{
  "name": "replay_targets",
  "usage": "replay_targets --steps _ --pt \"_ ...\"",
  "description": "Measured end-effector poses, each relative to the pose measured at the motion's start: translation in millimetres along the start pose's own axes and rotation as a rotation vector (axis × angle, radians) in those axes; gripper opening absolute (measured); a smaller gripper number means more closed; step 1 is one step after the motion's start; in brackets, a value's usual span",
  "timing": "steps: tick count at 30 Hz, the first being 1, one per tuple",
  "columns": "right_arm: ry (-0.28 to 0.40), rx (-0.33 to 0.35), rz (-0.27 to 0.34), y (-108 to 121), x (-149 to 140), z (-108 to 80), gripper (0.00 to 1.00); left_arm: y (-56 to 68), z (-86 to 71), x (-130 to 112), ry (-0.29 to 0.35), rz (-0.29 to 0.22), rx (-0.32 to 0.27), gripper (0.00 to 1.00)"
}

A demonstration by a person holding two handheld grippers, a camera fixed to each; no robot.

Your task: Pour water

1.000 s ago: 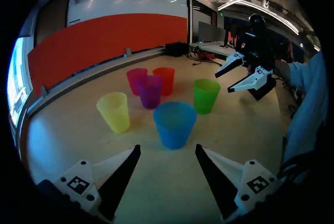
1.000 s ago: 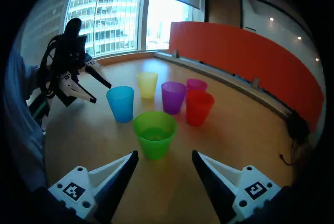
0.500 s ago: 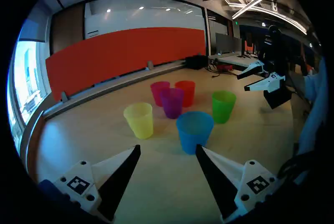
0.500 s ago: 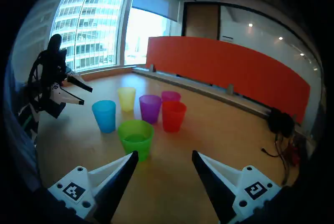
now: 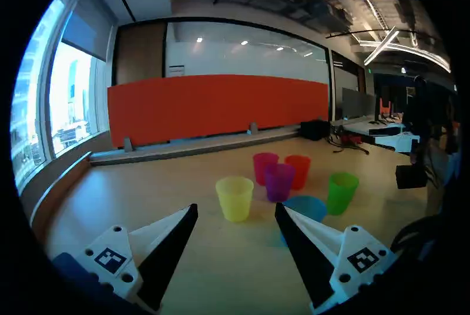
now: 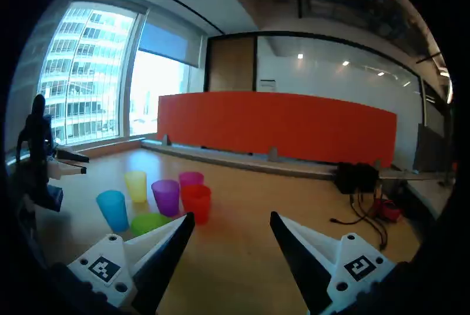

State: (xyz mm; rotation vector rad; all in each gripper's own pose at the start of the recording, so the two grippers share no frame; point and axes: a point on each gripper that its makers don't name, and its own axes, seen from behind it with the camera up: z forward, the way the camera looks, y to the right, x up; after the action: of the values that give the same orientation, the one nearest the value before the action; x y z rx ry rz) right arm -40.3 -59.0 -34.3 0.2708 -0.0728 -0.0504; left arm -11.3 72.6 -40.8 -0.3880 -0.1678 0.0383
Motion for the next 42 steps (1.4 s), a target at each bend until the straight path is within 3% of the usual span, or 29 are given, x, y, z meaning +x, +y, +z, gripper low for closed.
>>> replay_targets --steps 6,13,22,32,42 --pt "0.099 -0.130 0.005 23 33 -1.2 1.00 -12.5 -6.1 24 0.081 -0.027 0.078 0.98" --pt "0.166 -0.264 0.029 50 51 -6.7 1.00 -34.2 -18.5 51 0.168 -0.034 0.189 0.98" --pt "0.229 -0.370 0.061 65 65 -15.8 0.99 -51.1 -22.5 65 0.227 -0.072 0.270 0.98" --pt "0.249 -0.422 0.074 74 67 -20.8 0.99 -62.8 -19.9 69 0.249 -0.044 0.335 0.98" --pt "0.254 -0.414 0.080 67 71 -20.9 0.99 -69.8 -10.3 61 0.234 0.001 0.379 0.98"
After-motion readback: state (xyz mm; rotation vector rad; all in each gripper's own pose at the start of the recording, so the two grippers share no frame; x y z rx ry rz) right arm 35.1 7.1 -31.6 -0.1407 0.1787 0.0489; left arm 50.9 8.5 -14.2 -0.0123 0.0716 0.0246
